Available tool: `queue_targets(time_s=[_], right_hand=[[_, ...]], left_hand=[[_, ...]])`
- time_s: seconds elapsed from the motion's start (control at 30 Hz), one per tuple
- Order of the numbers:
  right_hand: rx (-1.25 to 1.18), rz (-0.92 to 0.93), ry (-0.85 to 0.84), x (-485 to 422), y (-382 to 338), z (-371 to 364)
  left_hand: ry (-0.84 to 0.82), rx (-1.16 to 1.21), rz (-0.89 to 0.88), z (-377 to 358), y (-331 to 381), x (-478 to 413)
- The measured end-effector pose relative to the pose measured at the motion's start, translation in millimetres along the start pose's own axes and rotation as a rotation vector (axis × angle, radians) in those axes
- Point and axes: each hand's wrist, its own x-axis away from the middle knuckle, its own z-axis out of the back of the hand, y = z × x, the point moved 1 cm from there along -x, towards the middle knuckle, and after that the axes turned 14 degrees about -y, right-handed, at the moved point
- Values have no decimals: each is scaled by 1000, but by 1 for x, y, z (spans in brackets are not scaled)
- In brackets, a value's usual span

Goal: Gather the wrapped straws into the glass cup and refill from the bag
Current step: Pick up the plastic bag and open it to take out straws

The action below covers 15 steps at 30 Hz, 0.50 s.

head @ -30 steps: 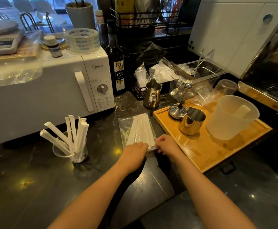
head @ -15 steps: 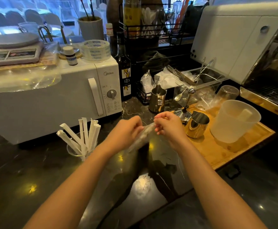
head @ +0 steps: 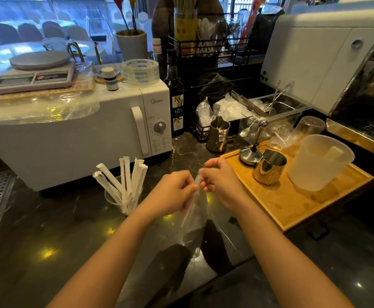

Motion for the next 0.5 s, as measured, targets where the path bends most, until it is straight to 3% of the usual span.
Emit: queue_targets(time_s=[0.17, 0.5], right_hand=[[46, -28, 5, 7, 4, 0], [328, -61, -75, 40, 5, 4]], left_hand=[[-8, 163, -29, -10, 0, 0], [80, 270, -121, -26, 10, -6]])
